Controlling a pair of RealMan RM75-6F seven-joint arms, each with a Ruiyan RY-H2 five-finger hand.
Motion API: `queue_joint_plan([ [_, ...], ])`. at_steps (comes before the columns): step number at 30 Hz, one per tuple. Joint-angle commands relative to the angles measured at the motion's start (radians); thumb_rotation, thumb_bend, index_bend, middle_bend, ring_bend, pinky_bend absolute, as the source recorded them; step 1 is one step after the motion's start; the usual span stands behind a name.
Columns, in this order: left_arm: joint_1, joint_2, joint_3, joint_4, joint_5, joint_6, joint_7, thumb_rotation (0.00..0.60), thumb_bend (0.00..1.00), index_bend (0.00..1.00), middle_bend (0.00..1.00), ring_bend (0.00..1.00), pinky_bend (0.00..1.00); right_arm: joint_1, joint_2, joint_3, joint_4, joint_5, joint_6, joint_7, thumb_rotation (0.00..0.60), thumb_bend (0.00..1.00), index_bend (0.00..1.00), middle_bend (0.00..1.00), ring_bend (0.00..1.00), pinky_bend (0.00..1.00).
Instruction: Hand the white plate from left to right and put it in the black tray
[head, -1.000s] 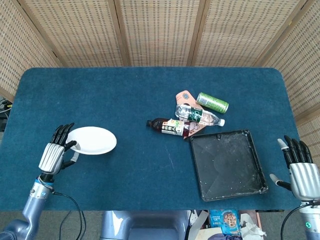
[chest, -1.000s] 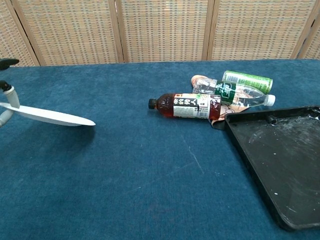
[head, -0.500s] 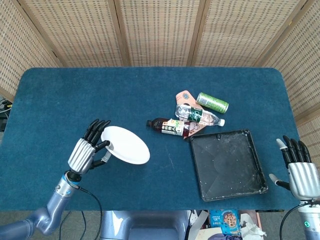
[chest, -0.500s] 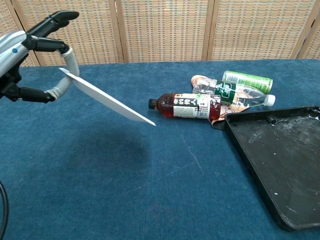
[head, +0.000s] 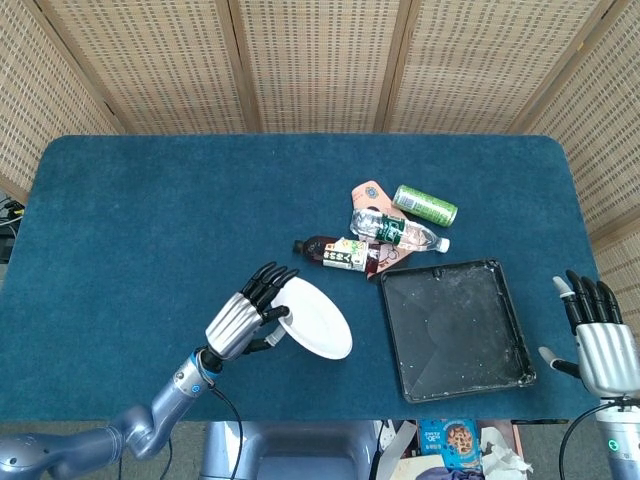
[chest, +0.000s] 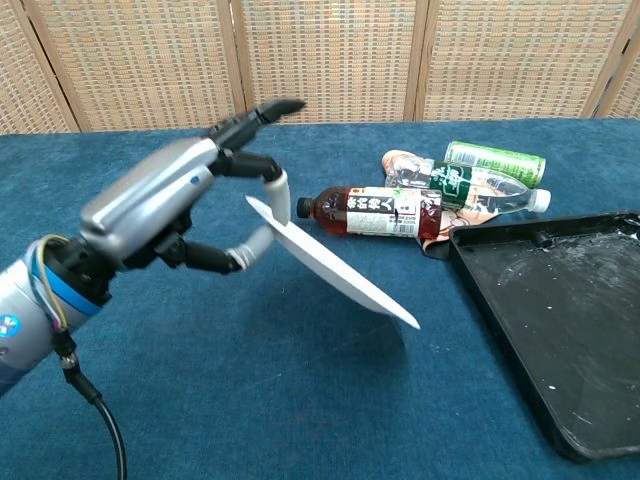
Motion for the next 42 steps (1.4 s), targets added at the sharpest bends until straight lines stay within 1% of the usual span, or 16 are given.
queue_joint_plan([
  [1, -0.010, 0.011, 0.043, 0.030, -0.041, -0.118, 0.015, 0.600, 0.00, 0.23, 0.00, 0.00, 0.00, 0.001, -0.001, 0.001, 0.003, 0.001, 0.000, 0.004, 0.600, 0.00, 0.00, 0.00, 0.00, 0.00],
  [3, -0.007, 0.055, 0.050, -0.027, -0.074, -0.176, 0.045, 0.600, 0.00, 0.02, 0.00, 0.00, 0.00, 0.001, -0.001, 0.000, 0.003, -0.002, 0.001, 0.004, 0.600, 0.00, 0.00, 0.00, 0.00, 0.00],
  [4, -0.006, 0.071, 0.051, -0.050, -0.086, -0.192, 0.052, 0.600, 0.00, 0.00, 0.00, 0.00, 0.00, 0.001, -0.001, -0.001, 0.003, -0.003, 0.001, 0.003, 0.600, 0.00, 0.00, 0.00, 0.00, 0.00],
  [7, -0.002, 0.124, 0.056, -0.126, -0.118, -0.237, 0.067, 0.600, 0.00, 0.00, 0.00, 0.00, 0.00, 0.001, -0.001, -0.002, 0.000, -0.005, 0.002, 0.001, 0.600, 0.00, 0.00, 0.00, 0.00, 0.00],
  [10, 0.006, 0.224, 0.060, -0.252, -0.164, -0.287, 0.097, 0.600, 0.00, 0.00, 0.00, 0.00, 0.00, 0.000, 0.000, -0.004, -0.002, -0.006, 0.002, -0.004, 0.600, 0.00, 0.00, 0.00, 0.00, 0.00],
  [14, 0.015, 0.355, 0.058, -0.395, -0.211, -0.318, 0.116, 0.600, 0.00, 0.00, 0.00, 0.00, 0.00, 0.003, -0.004, -0.010, -0.002, -0.011, -0.006, -0.014, 0.600, 0.00, 0.00, 0.00, 0.00, 0.00],
  [16, 0.024, 0.434, 0.056, -0.460, -0.231, -0.320, 0.120, 0.600, 0.00, 0.00, 0.00, 0.00, 0.00, 0.006, -0.008, -0.016, -0.001, -0.015, -0.014, -0.029, 0.600, 0.00, 0.00, 0.00, 0.00, 0.00],
  [19, 0.036, 0.515, 0.047, -0.523, -0.251, -0.307, 0.126, 0.600, 0.00, 0.00, 0.00, 0.00, 0.00, 0.009, -0.013, -0.021, -0.003, -0.020, -0.020, -0.046, 0.600, 0.00, 0.00, 0.00, 0.00, 0.00],
  [24, 0.074, 0.629, 0.028, -0.570, -0.294, -0.265, 0.166, 0.600, 0.00, 0.00, 0.00, 0.00, 0.00, 0.021, -0.022, -0.035, -0.006, -0.042, -0.039, -0.066, 0.600, 0.00, 0.00, 0.00, 0.00, 0.00],
  [27, 0.107, 0.695, 0.013, -0.585, -0.331, -0.226, 0.171, 0.600, 0.00, 0.00, 0.00, 0.00, 0.00, 0.044, -0.030, -0.047, 0.013, -0.075, -0.065, -0.082, 0.600, 0.00, 0.00, 0.00, 0.00, 0.00],
  [29, 0.136, 0.738, 0.003, -0.587, -0.357, -0.195, 0.157, 0.600, 0.00, 0.00, 0.00, 0.00, 0.00, 0.069, -0.031, -0.061, 0.012, -0.119, -0.084, -0.062, 0.600, 0.00, 0.00, 0.00, 0.00, 0.00],
  [33, 0.186, 0.784, -0.008, -0.574, -0.398, -0.149, 0.114, 0.600, 0.00, 0.00, 0.00, 0.00, 0.00, 0.122, -0.018, -0.087, -0.011, -0.209, -0.116, 0.004, 0.600, 0.00, 0.00, 0.00, 0.00, 0.00],
  [36, 0.220, 0.803, -0.009, -0.560, -0.418, -0.123, 0.093, 0.600, 0.00, 0.00, 0.00, 0.00, 0.00, 0.184, -0.014, -0.095, -0.030, -0.275, -0.164, 0.024, 0.600, 0.00, 0.00, 0.00, 0.00, 0.00],
  [39, 0.252, 0.806, -0.012, -0.548, -0.437, -0.090, 0.095, 0.600, 0.00, 0.00, 0.00, 0.00, 0.00, 0.244, -0.015, -0.094, -0.063, -0.307, -0.229, 0.036, 0.600, 0.00, 0.00, 0.00, 0.00, 0.00],
  [42, 0.290, 0.804, -0.018, -0.550, -0.467, -0.057, 0.090, 0.600, 0.00, 0.00, 0.00, 0.00, 0.00, 0.311, -0.032, -0.082, -0.095, -0.315, -0.310, 0.031, 0.600, 0.00, 0.00, 0.00, 0.00, 0.00],
])
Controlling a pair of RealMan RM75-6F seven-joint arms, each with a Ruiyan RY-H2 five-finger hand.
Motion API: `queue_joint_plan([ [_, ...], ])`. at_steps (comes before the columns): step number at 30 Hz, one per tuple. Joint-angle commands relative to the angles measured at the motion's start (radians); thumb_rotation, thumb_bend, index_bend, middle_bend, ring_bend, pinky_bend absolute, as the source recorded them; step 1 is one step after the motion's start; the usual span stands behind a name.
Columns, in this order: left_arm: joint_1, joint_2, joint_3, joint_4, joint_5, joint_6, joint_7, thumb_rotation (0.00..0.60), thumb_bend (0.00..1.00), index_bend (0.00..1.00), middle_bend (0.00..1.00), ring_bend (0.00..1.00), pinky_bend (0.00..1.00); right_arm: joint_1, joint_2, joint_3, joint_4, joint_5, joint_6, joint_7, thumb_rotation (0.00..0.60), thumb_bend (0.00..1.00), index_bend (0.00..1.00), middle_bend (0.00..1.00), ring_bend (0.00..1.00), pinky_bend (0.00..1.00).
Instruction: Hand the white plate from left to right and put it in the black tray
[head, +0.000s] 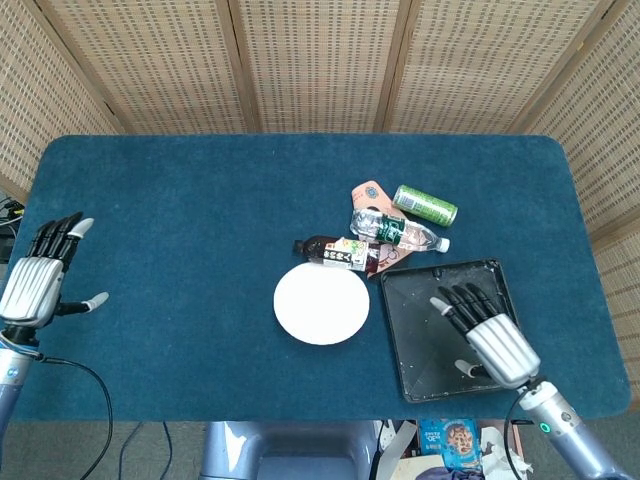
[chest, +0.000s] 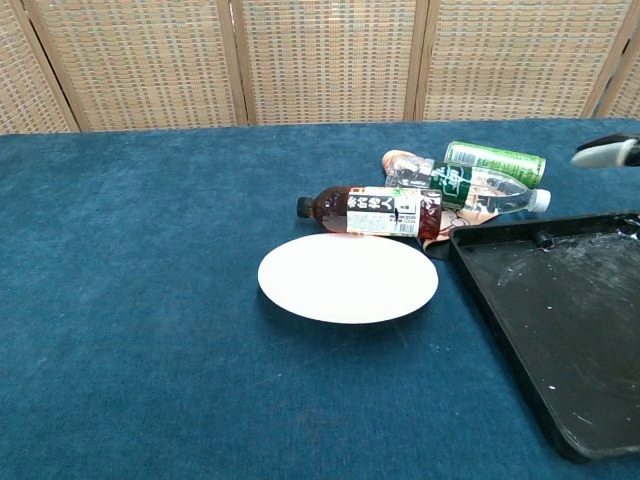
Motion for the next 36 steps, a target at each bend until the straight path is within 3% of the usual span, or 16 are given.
queue_joint_plan([
  [1, 0.040, -0.003, -0.009, 0.002, -0.039, 0.033, -0.009, 0.600, 0.00, 0.00, 0.00, 0.00, 0.00, 0.089, -0.026, 0.011, -0.047, -0.029, -0.110, -0.008, 0.600, 0.00, 0.01, 0.00, 0.00, 0.00],
  [6, 0.069, -0.010, -0.025, 0.005, -0.081, 0.057, 0.022, 0.600, 0.00, 0.00, 0.00, 0.00, 0.00, 0.182, -0.106, 0.037, -0.055, -0.014, -0.246, -0.075, 0.600, 0.00, 0.04, 0.00, 0.00, 0.00],
  [15, 0.076, -0.013, -0.053, 0.005, -0.112, 0.033, 0.054, 0.600, 0.00, 0.00, 0.00, 0.00, 0.00, 0.330, -0.304, 0.110, -0.026, 0.133, -0.477, -0.222, 0.600, 0.00, 0.07, 0.00, 0.00, 0.00],
  [25, 0.065, -0.033, -0.056, 0.026, -0.124, -0.032, 0.066, 0.600, 0.00, 0.00, 0.00, 0.00, 0.00, 0.364, -0.515, 0.159, 0.114, 0.271, -0.472, -0.463, 0.600, 0.02, 0.22, 0.00, 0.00, 0.00],
  [27, 0.065, -0.034, -0.059, 0.028, -0.124, -0.032, 0.067, 0.600, 0.00, 0.00, 0.00, 0.00, 0.00, 0.366, -0.535, 0.164, 0.134, 0.281, -0.461, -0.483, 0.600, 0.08, 0.29, 0.00, 0.00, 0.00],
  [33, 0.067, -0.035, -0.066, 0.031, -0.128, -0.040, 0.068, 0.600, 0.00, 0.00, 0.00, 0.00, 0.00, 0.355, -0.594, 0.166, 0.209, 0.286, -0.372, -0.523, 0.600, 0.44, 0.53, 0.00, 0.00, 0.02],
  [36, 0.067, -0.040, -0.063, 0.033, -0.122, -0.047, 0.078, 0.600, 0.00, 0.00, 0.00, 0.00, 0.00, 0.347, -0.620, 0.155, 0.254, 0.262, -0.310, -0.516, 0.600, 0.52, 0.61, 0.00, 0.00, 0.05],
])
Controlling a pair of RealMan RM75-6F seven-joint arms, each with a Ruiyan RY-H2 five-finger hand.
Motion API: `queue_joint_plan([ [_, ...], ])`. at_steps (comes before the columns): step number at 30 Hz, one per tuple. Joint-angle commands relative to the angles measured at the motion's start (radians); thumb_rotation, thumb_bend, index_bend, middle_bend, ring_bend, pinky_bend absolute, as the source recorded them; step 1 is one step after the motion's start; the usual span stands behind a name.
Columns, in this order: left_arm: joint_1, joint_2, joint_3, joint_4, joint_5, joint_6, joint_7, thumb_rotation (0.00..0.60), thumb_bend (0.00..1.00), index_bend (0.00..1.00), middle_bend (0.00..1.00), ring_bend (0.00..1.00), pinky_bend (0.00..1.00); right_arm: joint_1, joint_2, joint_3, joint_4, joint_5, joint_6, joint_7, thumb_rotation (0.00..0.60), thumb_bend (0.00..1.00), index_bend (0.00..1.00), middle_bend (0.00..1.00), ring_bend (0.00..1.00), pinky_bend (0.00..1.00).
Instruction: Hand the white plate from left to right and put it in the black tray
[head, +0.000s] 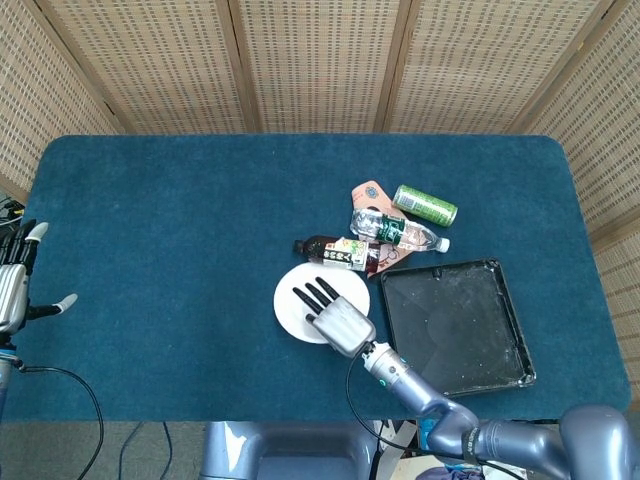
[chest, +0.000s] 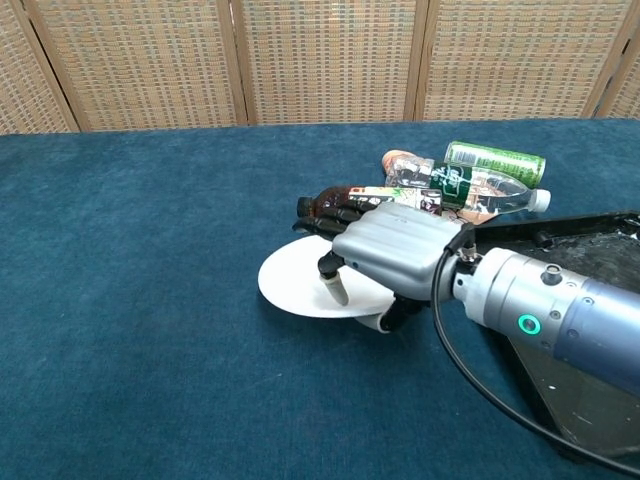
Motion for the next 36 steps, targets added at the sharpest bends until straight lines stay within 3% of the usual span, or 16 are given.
queue_joint_plan([
  [1, 0.000, -0.004, 0.002, 0.001, 0.006, -0.003, 0.006, 0.600, 0.00, 0.00, 0.00, 0.00, 0.00, -0.012, -0.037, -0.012, 0.059, -0.027, 0.077, 0.007, 0.600, 0.54, 0.64, 0.00, 0.00, 0.05],
  [10, 0.006, -0.011, 0.000, -0.004, 0.022, 0.002, 0.018, 0.600, 0.00, 0.00, 0.00, 0.00, 0.00, -0.023, 0.003, -0.064, 0.058, -0.120, 0.192, 0.092, 0.600, 0.57, 0.68, 0.00, 0.00, 0.07],
  [22, 0.006, -0.027, -0.002, 0.005, 0.028, -0.003, 0.053, 0.600, 0.00, 0.00, 0.00, 0.00, 0.00, -0.112, 0.274, -0.137, -0.062, -0.239, 0.406, 0.186, 0.600, 0.57, 0.69, 0.01, 0.00, 0.07],
  [27, 0.007, -0.034, -0.004, 0.006, 0.027, -0.004, 0.065, 0.600, 0.00, 0.00, 0.00, 0.00, 0.00, -0.184, 0.377, -0.162, -0.049, -0.234, 0.497, 0.257, 0.600, 0.57, 0.70, 0.01, 0.00, 0.07],
  [36, 0.006, -0.041, -0.004, 0.004, 0.032, -0.006, 0.086, 0.600, 0.00, 0.00, 0.00, 0.00, 0.00, -0.267, 0.464, -0.184, 0.028, -0.218, 0.591, 0.392, 0.600, 0.57, 0.70, 0.02, 0.00, 0.07],
])
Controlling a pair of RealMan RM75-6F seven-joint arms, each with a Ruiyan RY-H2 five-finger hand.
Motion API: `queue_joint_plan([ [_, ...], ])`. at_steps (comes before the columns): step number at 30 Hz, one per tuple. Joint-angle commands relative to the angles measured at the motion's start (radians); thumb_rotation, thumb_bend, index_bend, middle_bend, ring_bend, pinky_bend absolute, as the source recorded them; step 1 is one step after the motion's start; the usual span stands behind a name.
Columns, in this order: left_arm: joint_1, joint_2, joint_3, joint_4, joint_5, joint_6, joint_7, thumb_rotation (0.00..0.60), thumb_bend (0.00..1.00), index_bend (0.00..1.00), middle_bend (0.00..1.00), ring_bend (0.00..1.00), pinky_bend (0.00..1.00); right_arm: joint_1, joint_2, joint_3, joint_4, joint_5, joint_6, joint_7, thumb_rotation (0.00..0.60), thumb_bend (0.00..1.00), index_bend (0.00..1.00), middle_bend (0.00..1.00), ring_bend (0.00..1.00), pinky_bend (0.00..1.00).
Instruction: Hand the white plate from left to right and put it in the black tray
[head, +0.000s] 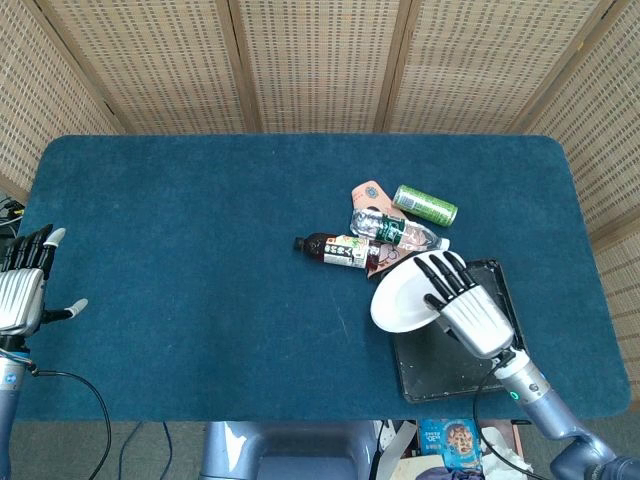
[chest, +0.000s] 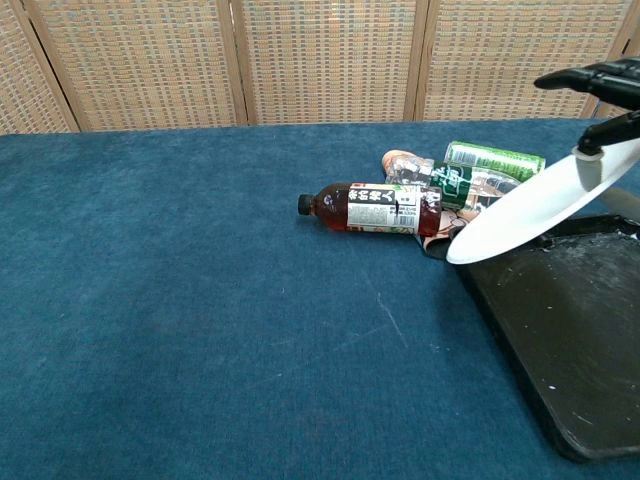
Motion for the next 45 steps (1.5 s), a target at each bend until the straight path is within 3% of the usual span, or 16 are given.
queue_joint_plan([
  [1, 0.000, -0.002, 0.000, -0.001, 0.001, 0.000, 0.004, 0.600, 0.00, 0.00, 0.00, 0.00, 0.00, -0.039, 0.032, -0.012, 0.040, 0.003, 0.045, 0.054, 0.600, 0.57, 0.70, 0.02, 0.00, 0.07],
  [13, 0.002, -0.007, 0.000, -0.002, 0.003, -0.004, 0.016, 0.600, 0.00, 0.00, 0.00, 0.00, 0.00, -0.098, 0.009, -0.058, 0.143, -0.025, 0.069, 0.143, 0.600, 0.57, 0.70, 0.02, 0.00, 0.07],
  [15, 0.002, -0.007, 0.001, -0.004, 0.004, -0.004, 0.018, 0.600, 0.00, 0.00, 0.00, 0.00, 0.00, -0.100, -0.010, -0.069, 0.165, -0.026, 0.046, 0.152, 0.600, 0.48, 0.59, 0.01, 0.00, 0.06],
  [17, 0.004, -0.007, 0.001, -0.005, 0.003, -0.004, 0.022, 0.600, 0.00, 0.00, 0.00, 0.00, 0.00, -0.103, -0.003, -0.087, 0.160, -0.003, -0.019, 0.142, 0.600, 0.20, 0.23, 0.00, 0.00, 0.02],
  [19, 0.004, -0.006, 0.000, -0.007, -0.002, -0.008, 0.025, 0.600, 0.00, 0.00, 0.00, 0.00, 0.00, -0.107, 0.013, -0.086, 0.120, 0.021, -0.052, 0.105, 0.600, 0.03, 0.03, 0.00, 0.00, 0.00],
  [20, 0.004, -0.006, -0.001, -0.008, -0.004, -0.009, 0.027, 0.600, 0.00, 0.00, 0.00, 0.00, 0.00, -0.111, 0.020, -0.085, 0.099, 0.029, -0.059, 0.088, 0.600, 0.00, 0.00, 0.00, 0.00, 0.00],
  [37, 0.019, 0.006, 0.008, -0.026, 0.017, 0.010, 0.031, 0.600, 0.00, 0.00, 0.00, 0.00, 0.00, -0.208, 0.198, -0.117, -0.100, 0.078, -0.052, -0.048, 0.600, 0.00, 0.00, 0.00, 0.00, 0.00],
  [45, 0.056, 0.020, 0.038, -0.038, 0.072, 0.067, 0.025, 0.600, 0.00, 0.00, 0.00, 0.00, 0.00, -0.284, 0.182, -0.061, -0.090, 0.166, 0.039, 0.049, 0.600, 0.00, 0.00, 0.00, 0.00, 0.00],
])
